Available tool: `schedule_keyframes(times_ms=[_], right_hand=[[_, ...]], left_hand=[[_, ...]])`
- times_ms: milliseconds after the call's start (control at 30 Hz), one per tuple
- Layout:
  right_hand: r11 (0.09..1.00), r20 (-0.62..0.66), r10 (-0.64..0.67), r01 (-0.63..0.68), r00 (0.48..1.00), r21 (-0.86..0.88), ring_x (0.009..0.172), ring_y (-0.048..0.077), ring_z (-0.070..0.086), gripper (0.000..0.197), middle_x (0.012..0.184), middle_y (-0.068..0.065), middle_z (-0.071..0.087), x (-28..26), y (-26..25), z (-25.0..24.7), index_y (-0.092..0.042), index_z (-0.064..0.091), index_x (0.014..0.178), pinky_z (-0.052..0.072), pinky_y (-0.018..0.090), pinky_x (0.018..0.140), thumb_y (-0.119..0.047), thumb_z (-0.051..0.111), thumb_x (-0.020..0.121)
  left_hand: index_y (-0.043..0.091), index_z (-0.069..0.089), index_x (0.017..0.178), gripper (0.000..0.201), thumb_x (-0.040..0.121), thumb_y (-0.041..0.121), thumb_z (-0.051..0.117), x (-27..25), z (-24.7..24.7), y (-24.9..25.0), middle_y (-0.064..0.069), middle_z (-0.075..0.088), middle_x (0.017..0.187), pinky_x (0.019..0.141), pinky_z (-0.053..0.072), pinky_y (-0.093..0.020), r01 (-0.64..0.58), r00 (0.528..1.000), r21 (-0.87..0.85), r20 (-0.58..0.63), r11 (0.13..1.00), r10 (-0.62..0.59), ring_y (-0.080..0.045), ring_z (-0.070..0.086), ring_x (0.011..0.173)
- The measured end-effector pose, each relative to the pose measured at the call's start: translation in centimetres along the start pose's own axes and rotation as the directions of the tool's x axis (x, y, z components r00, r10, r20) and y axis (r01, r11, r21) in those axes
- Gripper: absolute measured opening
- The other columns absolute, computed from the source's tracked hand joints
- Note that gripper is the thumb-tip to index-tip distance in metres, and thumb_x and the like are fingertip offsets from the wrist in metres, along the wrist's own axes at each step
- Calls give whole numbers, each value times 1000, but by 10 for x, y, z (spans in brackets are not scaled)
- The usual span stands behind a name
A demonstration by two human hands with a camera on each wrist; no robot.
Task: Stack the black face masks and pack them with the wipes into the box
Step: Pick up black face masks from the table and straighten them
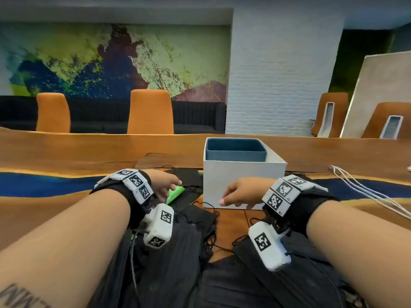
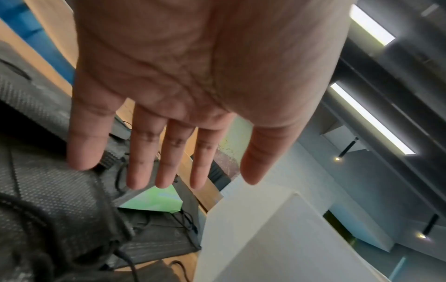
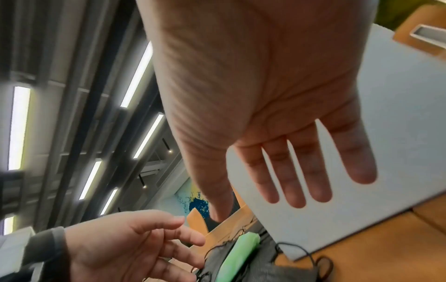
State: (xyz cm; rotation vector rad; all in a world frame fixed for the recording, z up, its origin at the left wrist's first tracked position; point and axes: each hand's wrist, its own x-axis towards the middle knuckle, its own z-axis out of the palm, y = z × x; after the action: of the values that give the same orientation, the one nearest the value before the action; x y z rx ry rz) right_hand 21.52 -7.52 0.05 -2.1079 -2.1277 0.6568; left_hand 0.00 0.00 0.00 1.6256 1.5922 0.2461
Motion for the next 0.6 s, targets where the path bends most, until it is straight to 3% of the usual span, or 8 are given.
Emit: schedule_keyframes(times_ms=[33, 67, 200, 233, 333, 467, 533, 600], right_hand=[[999, 29, 20, -21, 999, 39, 109, 19, 59, 50, 121, 6, 62, 8, 1, 3, -14, 57, 123, 53, 35, 91, -49, 57, 88], [997, 46, 41, -44, 998, 71, 110, 19, 59, 51, 122, 5, 61, 14, 1, 5, -13, 56, 124, 53, 36, 91, -49, 57, 88], [954, 137, 113, -146, 984, 261, 98, 19, 60, 52, 116, 5, 61, 35, -5, 21, -10, 55, 119, 52, 37, 88, -51, 59, 87], [951, 159, 118, -158, 980, 267, 92, 18, 60, 51, 111, 5, 62, 40, -6, 25, -10, 55, 117, 52, 37, 87, -50, 60, 86], [955, 195, 148, -191, 970, 226, 83, 19, 61, 51, 95, 3, 64, 48, -10, 34, -7, 60, 112, 54, 37, 85, -48, 65, 83], [960, 202, 191, -226, 961, 168, 63, 17, 53, 32, 67, 0, 57, 52, -14, 40, -11, 62, 83, 46, 28, 65, -41, 71, 80], [975, 180, 182, -202, 967, 97, 52, 14, 50, 30, 61, -1, 55, 49, -18, 40, -13, 57, 71, 44, 25, 56, -38, 70, 82], [986, 145, 162, -164, 976, 3, 51, 14, 51, 28, 64, -1, 57, 46, -23, 39, -13, 57, 72, 44, 25, 55, -35, 67, 86]], left_hand=[[10, 53, 93, 25, 98, 34, 47, 2, 0, -2, -10, 49, 81, 54, 47, -26, 13, 1000, -22, -2, 1000, -13, -22, 49, 63], [11, 54, 89, 26, 97, 35, 49, 6, -2, -5, -9, 50, 76, 53, 43, -26, 35, 999, -17, -17, 999, -35, -21, 49, 61], [6, 60, 111, 39, 93, 39, 54, 22, -2, -11, -13, 60, 84, 77, 51, -36, 62, 998, -6, 9, 998, -62, -29, 58, 84], [5, 58, 115, 40, 94, 40, 52, 24, 0, -11, -13, 59, 86, 76, 50, -35, 61, 998, -7, 22, 998, -61, -29, 58, 85], [6, 56, 111, 38, 95, 41, 50, 23, 10, -10, -12, 56, 84, 68, 48, -31, 75, 996, -12, 55, 997, -75, -23, 56, 72], [8, 57, 94, 34, 93, 42, 54, 30, 18, -11, -14, 59, 80, 101, 47, -41, 88, 993, -37, 85, 995, -85, -24, 59, 71], [9, 56, 92, 33, 93, 42, 54, 33, 21, -10, -14, 60, 80, 102, 45, -42, 93, 992, -41, 91, 995, -89, -25, 60, 72], [10, 56, 92, 31, 94, 41, 53, 33, 24, -9, -15, 60, 81, 100, 47, -39, 77, 991, -25, 109, 997, -74, -24, 60, 70]])
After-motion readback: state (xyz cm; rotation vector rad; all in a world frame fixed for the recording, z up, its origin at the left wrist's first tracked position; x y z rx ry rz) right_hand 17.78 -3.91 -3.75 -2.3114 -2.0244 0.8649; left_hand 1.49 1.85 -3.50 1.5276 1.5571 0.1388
